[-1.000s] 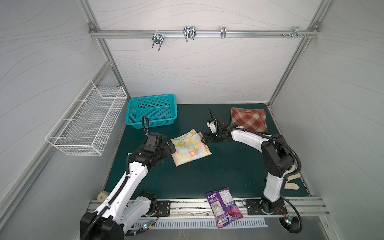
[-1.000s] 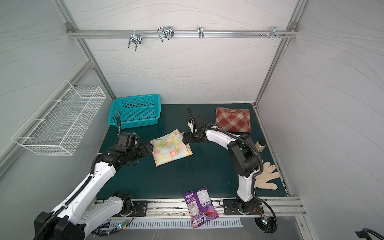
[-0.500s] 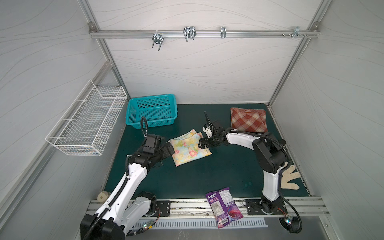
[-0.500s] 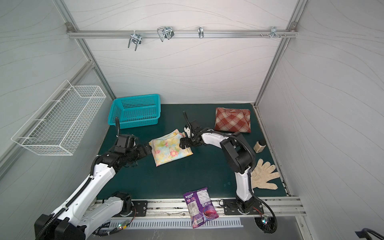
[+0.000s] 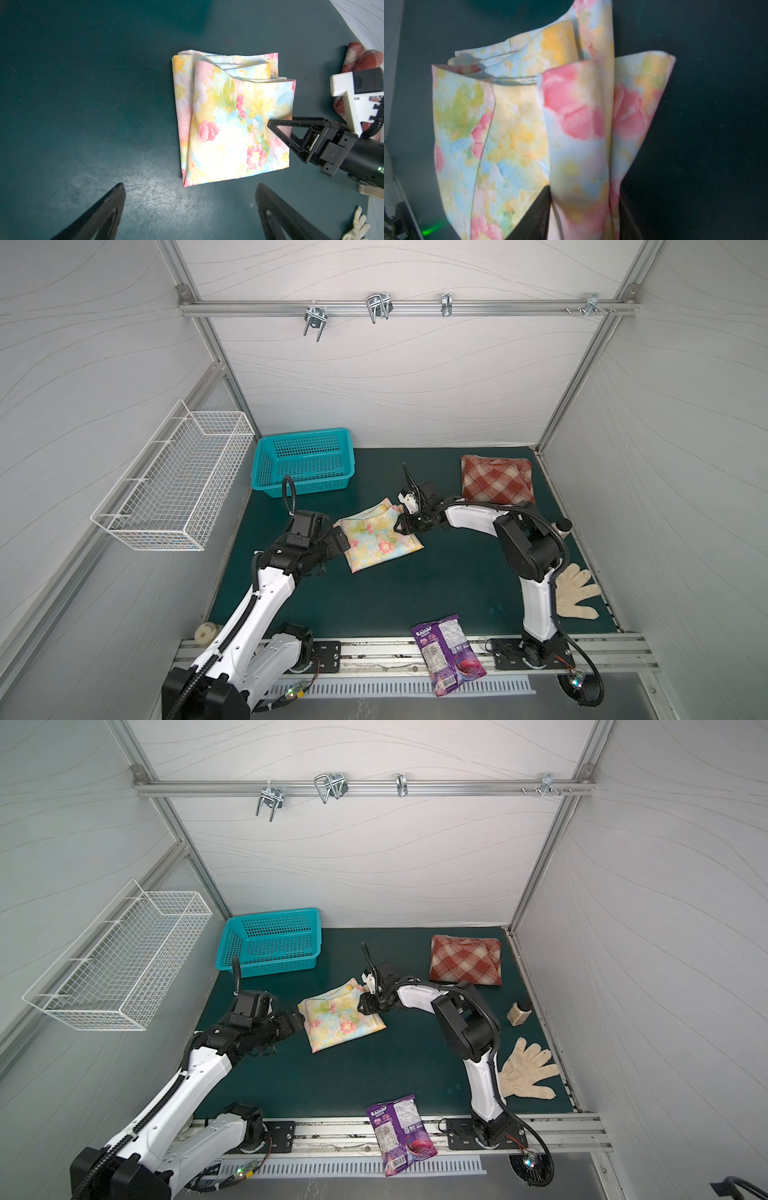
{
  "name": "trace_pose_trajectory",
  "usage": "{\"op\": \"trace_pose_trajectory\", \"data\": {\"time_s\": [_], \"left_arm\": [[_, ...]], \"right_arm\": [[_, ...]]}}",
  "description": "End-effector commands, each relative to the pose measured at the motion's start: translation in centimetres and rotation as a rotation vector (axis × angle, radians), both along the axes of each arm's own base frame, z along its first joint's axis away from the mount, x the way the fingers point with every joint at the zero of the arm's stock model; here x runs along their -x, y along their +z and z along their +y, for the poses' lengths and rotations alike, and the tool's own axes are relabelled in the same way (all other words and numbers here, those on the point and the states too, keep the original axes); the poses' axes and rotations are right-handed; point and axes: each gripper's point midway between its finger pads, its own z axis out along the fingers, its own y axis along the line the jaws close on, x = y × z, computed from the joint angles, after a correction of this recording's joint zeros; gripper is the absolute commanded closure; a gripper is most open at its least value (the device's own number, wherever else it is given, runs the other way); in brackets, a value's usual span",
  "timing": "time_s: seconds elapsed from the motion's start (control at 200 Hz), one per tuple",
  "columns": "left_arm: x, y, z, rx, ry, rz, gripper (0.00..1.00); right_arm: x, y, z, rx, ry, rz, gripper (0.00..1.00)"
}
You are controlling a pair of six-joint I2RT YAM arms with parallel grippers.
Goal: Fold and stack the skirts
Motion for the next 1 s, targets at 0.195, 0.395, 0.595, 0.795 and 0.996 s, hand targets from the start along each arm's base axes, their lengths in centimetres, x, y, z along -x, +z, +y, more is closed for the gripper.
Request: {"op": "trace_pose_trajectory", "data": {"time_s": [0.195,0.395,0.595,0.795,0.996], "left_arm": [[-0.6,0.6,-0.3,0.027,-0.012,-0.040,0.02],[-0.7,0.8,-0.6,0.051,-0.014,-0.072,0.02],[-1.4,0.7,-1.5,0.104,-0.026,-0.100,0.02],[-2.6,0.7,-2.6,0.148,-0.057,-0.122,0.02],[-3.3,0.5,-3.5,0.172,-0.097,-0.120,0.02]], "right_arm": [[2.3,-4.1,-0.5,0.061,-0.001,0.140,0.92],[0.6,-2.0,-1.1,0.099,-0.012,0.079,1.00],[-2.0,0.7,-3.6,0.214,-0.037,-0.020,1.00],[-5.0,3.4,-7.4,0.315,-0.103,-0.091,1.00],[-8.4,6.7,-11.4,0.442,-0.155,-0.157,1.00]]}}
